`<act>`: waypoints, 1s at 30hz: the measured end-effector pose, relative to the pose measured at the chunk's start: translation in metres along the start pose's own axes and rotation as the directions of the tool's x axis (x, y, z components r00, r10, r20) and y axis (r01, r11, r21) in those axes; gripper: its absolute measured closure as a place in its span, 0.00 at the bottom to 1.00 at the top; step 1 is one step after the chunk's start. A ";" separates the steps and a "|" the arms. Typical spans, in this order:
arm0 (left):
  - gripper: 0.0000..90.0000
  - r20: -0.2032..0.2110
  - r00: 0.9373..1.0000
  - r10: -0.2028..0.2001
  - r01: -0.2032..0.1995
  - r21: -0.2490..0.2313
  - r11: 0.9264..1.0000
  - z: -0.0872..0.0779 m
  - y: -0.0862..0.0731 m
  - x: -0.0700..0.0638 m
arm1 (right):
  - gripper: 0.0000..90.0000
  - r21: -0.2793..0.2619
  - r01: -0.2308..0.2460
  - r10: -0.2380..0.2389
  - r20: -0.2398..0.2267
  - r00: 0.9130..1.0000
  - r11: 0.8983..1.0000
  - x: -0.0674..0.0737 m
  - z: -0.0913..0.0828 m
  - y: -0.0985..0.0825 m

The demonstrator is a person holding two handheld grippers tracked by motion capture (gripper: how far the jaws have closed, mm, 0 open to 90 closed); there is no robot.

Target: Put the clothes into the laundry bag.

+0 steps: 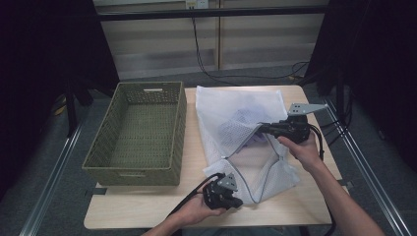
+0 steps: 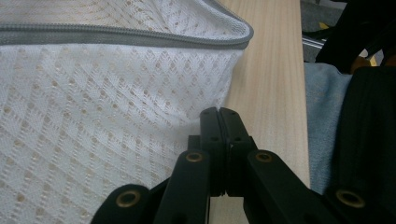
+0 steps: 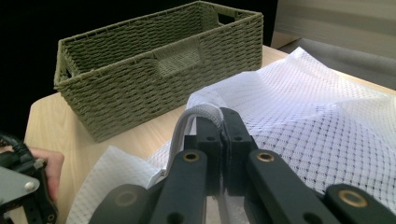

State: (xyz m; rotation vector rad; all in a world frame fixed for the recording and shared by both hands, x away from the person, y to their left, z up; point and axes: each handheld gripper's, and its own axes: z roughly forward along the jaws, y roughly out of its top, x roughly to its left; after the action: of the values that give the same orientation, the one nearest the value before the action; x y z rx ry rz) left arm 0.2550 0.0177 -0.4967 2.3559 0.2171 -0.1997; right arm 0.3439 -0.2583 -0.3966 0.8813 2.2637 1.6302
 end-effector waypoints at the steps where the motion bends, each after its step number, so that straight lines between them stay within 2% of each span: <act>1: 1.00 -0.004 1.000 0.003 -0.003 0.012 1.000 -0.001 0.000 0.000 | 0.98 0.001 0.000 0.000 -0.001 1.000 1.000 0.001 0.000 -0.001; 2: 1.00 0.003 1.000 -0.004 0.004 -0.002 1.000 0.000 0.000 0.000 | 0.98 0.000 0.002 -0.002 -0.004 1.000 1.000 0.001 0.000 -0.002; 9: 1.00 0.001 1.000 0.002 -0.002 -0.001 1.000 0.000 0.000 0.000 | 0.98 0.000 0.014 -0.014 -0.024 1.000 1.000 0.012 -0.002 -0.005; 10: 1.00 -0.005 1.000 0.004 -0.004 0.007 1.000 -0.001 0.000 0.000 | 0.98 0.005 0.015 -0.015 -0.027 1.000 1.000 0.014 -0.002 -0.006; 11: 1.00 -0.004 1.000 0.014 -0.014 0.039 0.999 -0.003 0.002 0.001 | 0.97 0.008 0.018 -0.018 -0.029 0.999 1.000 0.015 -0.001 -0.006; 12: 1.00 -0.004 1.000 0.014 -0.014 0.039 0.999 -0.003 0.002 0.001 | 0.97 0.011 0.022 -0.021 -0.031 0.999 1.000 0.017 -0.001 -0.007; 13: 1.00 -0.004 1.000 0.014 -0.014 0.036 0.999 -0.002 0.002 0.000 | 0.97 0.014 0.022 -0.021 -0.035 0.999 1.000 0.018 0.000 -0.008; 14: 1.00 -0.004 1.000 0.003 -0.003 0.003 1.000 0.000 0.000 0.000 | 0.97 0.012 0.021 -0.021 -0.038 0.999 1.000 0.019 0.000 -0.008; 18: 1.00 -0.010 1.000 0.017 -0.017 0.046 0.999 -0.003 0.002 0.001 | 0.97 0.026 0.019 -0.017 -0.050 0.999 0.999 0.022 0.004 -0.013; 19: 1.00 -0.002 1.000 0.008 -0.008 0.013 1.000 -0.001 0.000 0.001 | 0.97 0.029 0.023 -0.021 -0.057 0.998 0.999 0.023 0.005 -0.014; 23: 1.00 0.000 1.000 0.002 -0.002 -0.004 1.000 0.000 0.000 0.000 | 0.96 0.051 0.037 -0.033 -0.067 0.997 0.998 0.029 0.007 -0.017; 24: 0.99 -0.005 1.000 0.009 -0.009 0.011 1.000 -0.001 0.000 0.000 | 0.96 0.057 0.039 -0.035 -0.067 0.997 0.998 0.031 0.006 -0.018; 25: 0.99 -0.003 1.000 0.008 -0.008 0.003 1.000 0.000 0.000 0.000 | 0.96 0.061 0.043 -0.039 -0.070 0.997 0.997 0.032 0.006 -0.018; 26: 0.99 -0.009 1.000 0.024 -0.023 0.039 0.999 -0.003 0.001 0.000 | 0.96 0.068 0.045 -0.041 -0.071 0.997 0.997 0.033 0.006 -0.020; 30: 0.99 -0.014 1.000 0.022 -0.022 0.036 0.999 -0.002 0.001 -0.001 | 0.96 0.095 0.049 -0.043 -0.070 0.997 0.994 0.037 0.003 -0.027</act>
State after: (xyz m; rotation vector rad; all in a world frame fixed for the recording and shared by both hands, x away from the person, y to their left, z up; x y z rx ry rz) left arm 0.2548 0.0185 -0.4940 2.3953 0.1960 -0.1774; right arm 0.3064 -0.2396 -0.4168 0.8004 2.4088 1.5657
